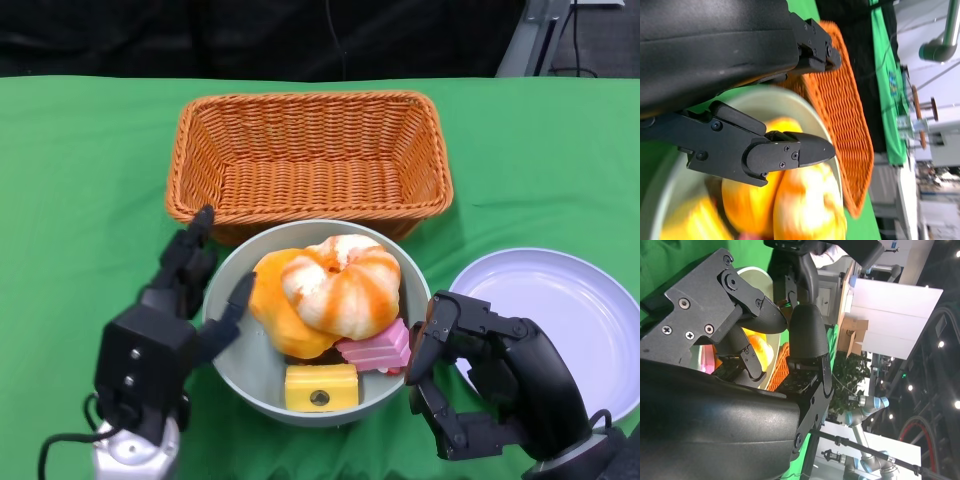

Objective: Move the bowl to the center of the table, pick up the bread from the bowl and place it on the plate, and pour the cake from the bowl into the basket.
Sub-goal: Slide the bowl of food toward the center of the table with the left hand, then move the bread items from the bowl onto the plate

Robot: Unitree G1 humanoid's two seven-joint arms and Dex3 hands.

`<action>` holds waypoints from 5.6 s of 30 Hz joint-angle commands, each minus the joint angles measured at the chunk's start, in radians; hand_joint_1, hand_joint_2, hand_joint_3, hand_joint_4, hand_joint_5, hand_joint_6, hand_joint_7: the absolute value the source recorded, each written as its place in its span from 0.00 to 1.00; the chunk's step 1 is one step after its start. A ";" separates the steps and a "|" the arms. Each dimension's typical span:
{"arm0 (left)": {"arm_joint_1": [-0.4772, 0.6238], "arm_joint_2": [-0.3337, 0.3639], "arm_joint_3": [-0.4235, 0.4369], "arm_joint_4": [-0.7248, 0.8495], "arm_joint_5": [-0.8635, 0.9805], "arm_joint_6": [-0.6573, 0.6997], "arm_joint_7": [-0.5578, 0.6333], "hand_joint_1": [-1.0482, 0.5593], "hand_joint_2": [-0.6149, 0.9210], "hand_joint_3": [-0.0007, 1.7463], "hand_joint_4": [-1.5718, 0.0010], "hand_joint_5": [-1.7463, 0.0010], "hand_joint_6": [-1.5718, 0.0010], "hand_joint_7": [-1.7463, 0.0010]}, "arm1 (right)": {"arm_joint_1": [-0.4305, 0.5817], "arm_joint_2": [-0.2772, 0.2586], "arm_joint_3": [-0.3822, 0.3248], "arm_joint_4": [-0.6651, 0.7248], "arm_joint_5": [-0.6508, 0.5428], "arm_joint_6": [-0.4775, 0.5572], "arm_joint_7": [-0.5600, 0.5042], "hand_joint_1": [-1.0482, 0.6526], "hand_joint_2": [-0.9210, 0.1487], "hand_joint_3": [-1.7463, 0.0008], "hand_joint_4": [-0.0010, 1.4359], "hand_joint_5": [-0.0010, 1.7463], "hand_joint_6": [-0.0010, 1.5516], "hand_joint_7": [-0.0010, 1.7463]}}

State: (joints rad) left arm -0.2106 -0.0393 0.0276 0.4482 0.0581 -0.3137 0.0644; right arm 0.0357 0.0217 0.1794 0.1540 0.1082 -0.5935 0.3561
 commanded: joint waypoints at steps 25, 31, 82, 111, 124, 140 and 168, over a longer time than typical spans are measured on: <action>-0.231 0.155 0.238 0.280 -0.434 -0.209 -0.566 0.51 1.00 0.09 0.22 0.87 0.23 0.93 | 0.005 -0.017 -0.030 -0.007 -0.006 -0.040 -0.022 0.56 0.50 0.24 0.58 0.99 0.46 0.84; -0.258 0.155 0.258 0.349 -0.418 -0.256 -0.583 0.53 1.00 0.11 0.37 0.51 0.17 0.97 | 0.027 -0.061 -0.037 -0.096 -0.068 0.011 -0.038 0.49 0.40 0.44 0.56 0.85 0.47 0.66; -0.258 0.099 0.221 0.383 -0.325 -0.363 -0.505 0.49 1.00 0.12 0.46 0.31 0.17 0.95 | -0.301 -0.211 0.181 -0.258 -1.225 0.503 -0.351 0.12 0.00 0.97 0.44 0.07 0.39 0.00; -0.252 0.076 0.218 0.367 -0.328 -0.388 -0.498 0.50 1.00 0.13 0.47 0.30 0.18 0.94 | -0.406 -0.274 0.330 -0.118 -1.166 0.531 -0.214 0.09 0.00 0.94 0.37 0.01 0.31 0.00; -0.246 0.071 0.206 0.351 -0.330 -0.394 -0.495 0.51 1.00 0.14 0.48 0.29 0.19 0.93 | -0.415 -0.234 0.427 -0.030 -1.289 0.610 -0.366 0.12 0.00 0.94 0.42 0.02 0.34 0.01; -0.234 0.066 0.190 0.334 -0.303 -0.396 -0.461 0.51 1.00 0.14 0.47 0.26 0.20 0.89 | -0.470 -0.223 0.436 0.148 -1.167 0.506 -0.536 0.48 0.01 0.98 0.80 0.11 0.60 0.05; -0.240 0.072 0.187 0.346 -0.288 -0.406 -0.455 0.49 1.00 0.14 0.48 0.27 0.34 0.67 | -0.563 -0.221 0.390 0.375 -1.013 0.224 -0.882 0.47 0.02 0.99 0.52 0.78 0.75 0.05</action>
State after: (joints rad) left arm -0.4555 0.0175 0.2066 0.7964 -0.2246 -0.7118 -0.4055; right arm -0.5125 -0.1904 0.5793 0.5279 -0.9200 -0.3527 -0.5038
